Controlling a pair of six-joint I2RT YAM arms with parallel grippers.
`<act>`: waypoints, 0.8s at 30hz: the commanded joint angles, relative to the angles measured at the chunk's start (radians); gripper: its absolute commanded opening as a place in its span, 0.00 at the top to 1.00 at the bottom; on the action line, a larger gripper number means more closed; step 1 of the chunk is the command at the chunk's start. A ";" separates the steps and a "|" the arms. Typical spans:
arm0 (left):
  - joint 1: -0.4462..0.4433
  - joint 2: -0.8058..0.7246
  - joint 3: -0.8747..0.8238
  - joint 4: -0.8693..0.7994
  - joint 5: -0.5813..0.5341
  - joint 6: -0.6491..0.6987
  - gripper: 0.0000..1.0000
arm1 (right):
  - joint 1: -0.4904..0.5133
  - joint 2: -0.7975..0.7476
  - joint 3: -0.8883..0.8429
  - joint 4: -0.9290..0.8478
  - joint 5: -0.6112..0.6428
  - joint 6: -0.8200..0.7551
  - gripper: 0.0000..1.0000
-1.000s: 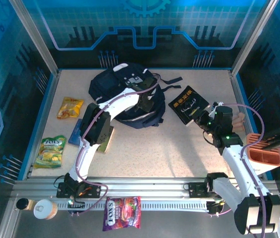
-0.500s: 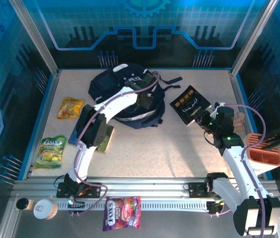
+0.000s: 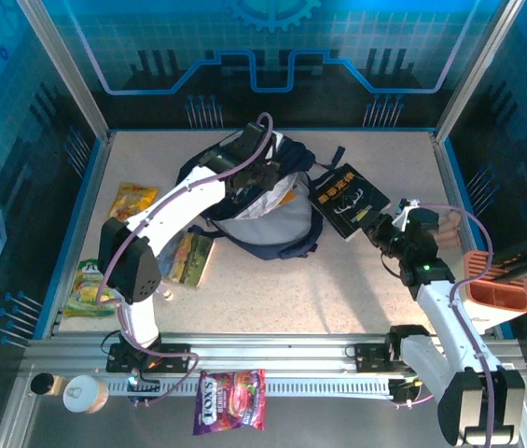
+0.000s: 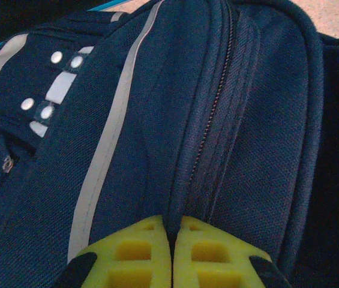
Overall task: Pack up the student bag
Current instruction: Open the student bag at the center of the table, then place the book in the student bag.
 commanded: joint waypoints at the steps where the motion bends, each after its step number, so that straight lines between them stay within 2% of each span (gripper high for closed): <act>1: -0.005 -0.047 0.011 0.159 0.070 -0.041 1.00 | 0.049 0.013 -0.026 0.227 -0.067 0.107 0.89; 9: -0.006 -0.060 0.007 0.185 0.158 -0.062 1.00 | 0.223 0.177 0.002 0.420 -0.010 0.200 0.89; 20: -0.005 -0.133 -0.053 0.257 0.249 -0.086 1.00 | 0.345 0.570 0.170 0.615 0.086 0.305 0.89; 24: -0.004 -0.162 -0.075 0.284 0.260 -0.090 1.00 | 0.377 0.730 0.255 0.683 0.085 0.353 0.89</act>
